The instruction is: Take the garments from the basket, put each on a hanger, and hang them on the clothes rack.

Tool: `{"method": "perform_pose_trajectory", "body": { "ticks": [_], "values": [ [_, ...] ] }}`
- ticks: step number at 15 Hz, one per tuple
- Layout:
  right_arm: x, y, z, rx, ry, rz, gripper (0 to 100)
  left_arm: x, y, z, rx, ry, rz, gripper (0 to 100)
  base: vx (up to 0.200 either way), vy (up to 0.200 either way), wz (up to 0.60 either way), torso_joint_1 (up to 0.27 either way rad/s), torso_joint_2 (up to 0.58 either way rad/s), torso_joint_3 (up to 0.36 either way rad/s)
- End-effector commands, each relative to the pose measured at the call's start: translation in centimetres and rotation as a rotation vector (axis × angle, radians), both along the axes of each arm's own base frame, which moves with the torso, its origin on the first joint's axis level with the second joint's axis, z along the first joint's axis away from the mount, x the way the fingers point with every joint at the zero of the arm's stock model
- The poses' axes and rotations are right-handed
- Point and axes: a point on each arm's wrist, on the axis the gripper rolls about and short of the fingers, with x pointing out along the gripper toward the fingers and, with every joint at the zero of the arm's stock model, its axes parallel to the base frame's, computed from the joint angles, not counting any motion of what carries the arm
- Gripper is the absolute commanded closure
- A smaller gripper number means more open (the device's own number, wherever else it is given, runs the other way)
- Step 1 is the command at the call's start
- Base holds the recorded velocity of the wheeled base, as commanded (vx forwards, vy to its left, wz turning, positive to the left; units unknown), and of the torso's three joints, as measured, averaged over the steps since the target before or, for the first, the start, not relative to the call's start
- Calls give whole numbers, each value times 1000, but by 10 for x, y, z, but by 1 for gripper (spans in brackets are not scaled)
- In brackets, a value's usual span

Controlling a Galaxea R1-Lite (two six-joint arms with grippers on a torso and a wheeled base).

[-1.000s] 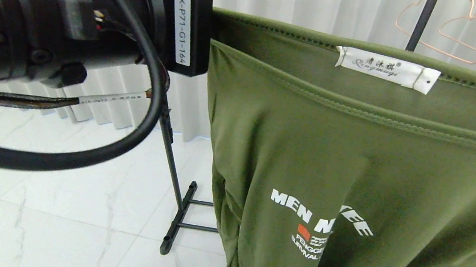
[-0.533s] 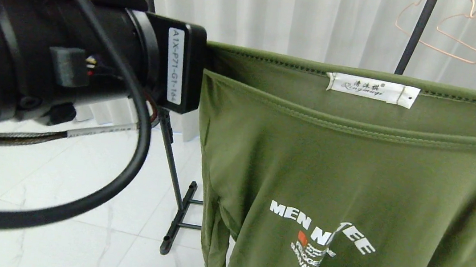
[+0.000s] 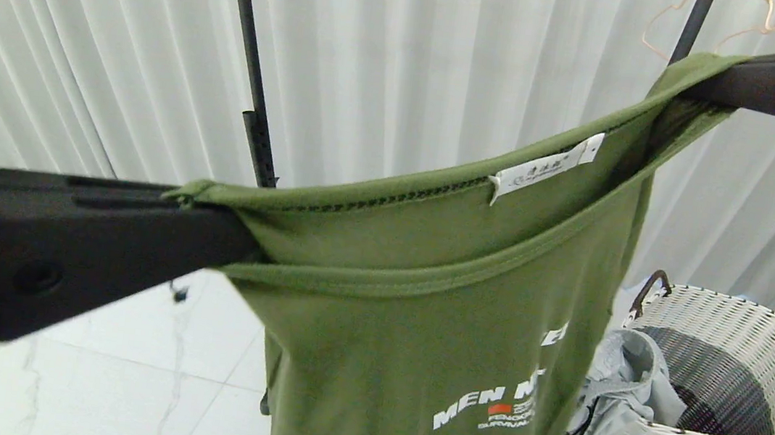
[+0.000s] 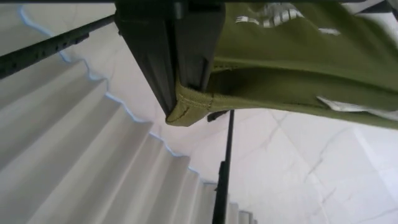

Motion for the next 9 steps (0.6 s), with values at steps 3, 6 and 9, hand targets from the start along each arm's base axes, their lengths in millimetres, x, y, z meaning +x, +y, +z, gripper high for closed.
{"method": "perform_pose_trajectory", "body": {
  "ticks": [3,6,9],
  "values": [
    [8,8,-7,-35,25,-21,100,-9,11,1,-17,-9,-45,100,0,0,0,0,0,0],
    [2,-13,3,-40,23,-128,100,4,12,5,29,-65,37,100,0,0,0,0,0,0],
    [-16,-42,22,-46,33,-168,100,40,1,25,36,-150,207,100,0,0,0,0,0,0]
  ]
}}
